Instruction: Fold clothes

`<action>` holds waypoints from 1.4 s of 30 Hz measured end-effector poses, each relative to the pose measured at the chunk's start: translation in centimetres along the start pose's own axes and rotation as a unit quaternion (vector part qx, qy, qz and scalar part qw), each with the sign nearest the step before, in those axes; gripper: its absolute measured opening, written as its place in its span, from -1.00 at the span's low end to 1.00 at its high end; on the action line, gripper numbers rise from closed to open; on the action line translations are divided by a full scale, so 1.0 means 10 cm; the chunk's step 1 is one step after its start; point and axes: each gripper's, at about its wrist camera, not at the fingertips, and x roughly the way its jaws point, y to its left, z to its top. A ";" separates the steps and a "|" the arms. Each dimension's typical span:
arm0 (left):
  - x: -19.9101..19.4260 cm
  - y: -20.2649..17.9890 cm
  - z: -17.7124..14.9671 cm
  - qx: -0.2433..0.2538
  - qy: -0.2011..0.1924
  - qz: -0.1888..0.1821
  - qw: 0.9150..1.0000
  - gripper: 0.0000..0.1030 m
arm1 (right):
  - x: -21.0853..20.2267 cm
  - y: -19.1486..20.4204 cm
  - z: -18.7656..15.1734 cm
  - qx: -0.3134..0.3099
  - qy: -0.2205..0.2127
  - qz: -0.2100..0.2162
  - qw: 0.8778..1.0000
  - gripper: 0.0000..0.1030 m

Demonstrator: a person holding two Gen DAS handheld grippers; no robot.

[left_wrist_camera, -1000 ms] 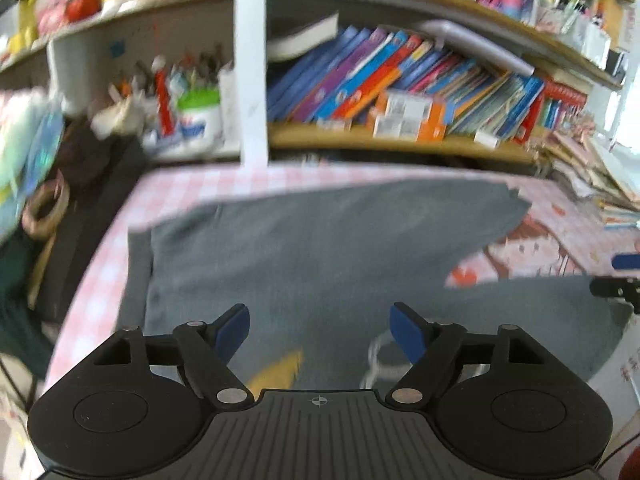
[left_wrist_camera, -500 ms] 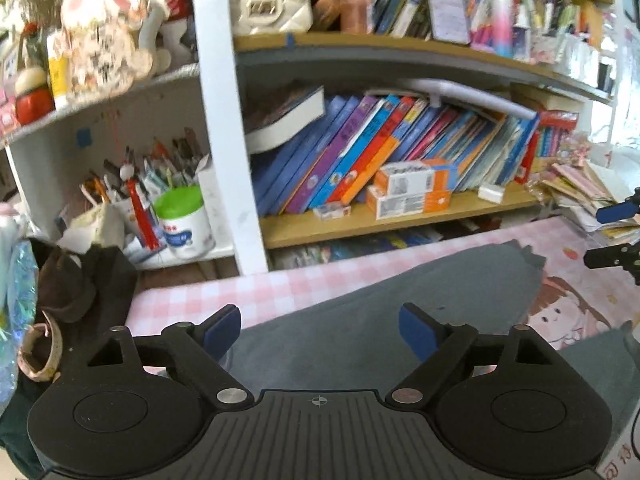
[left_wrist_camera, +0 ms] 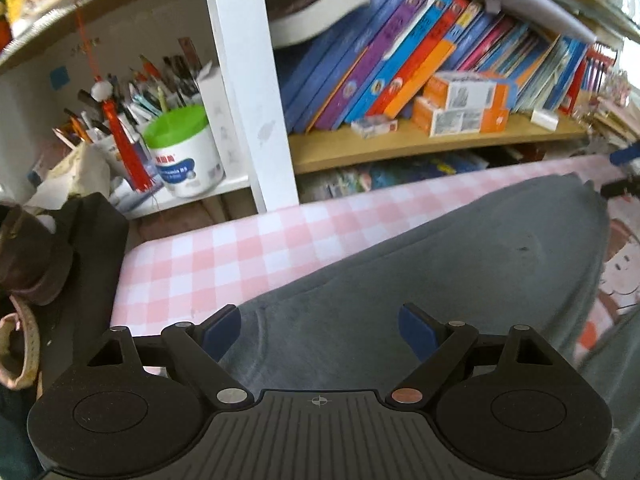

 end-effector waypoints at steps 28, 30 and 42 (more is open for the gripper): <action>0.97 0.45 0.10 -0.030 0.067 -0.055 0.996 0.66 | 1.00 -0.41 0.17 0.027 0.066 0.063 0.995 0.49; 0.96 0.44 0.11 -0.029 0.066 -0.058 0.996 0.38 | 0.98 -0.41 0.16 0.032 0.063 0.077 0.995 0.22; 0.45 0.30 0.09 0.001 0.011 -0.054 0.998 -0.80 | 0.49 -0.18 0.14 0.004 0.008 0.052 0.999 -0.71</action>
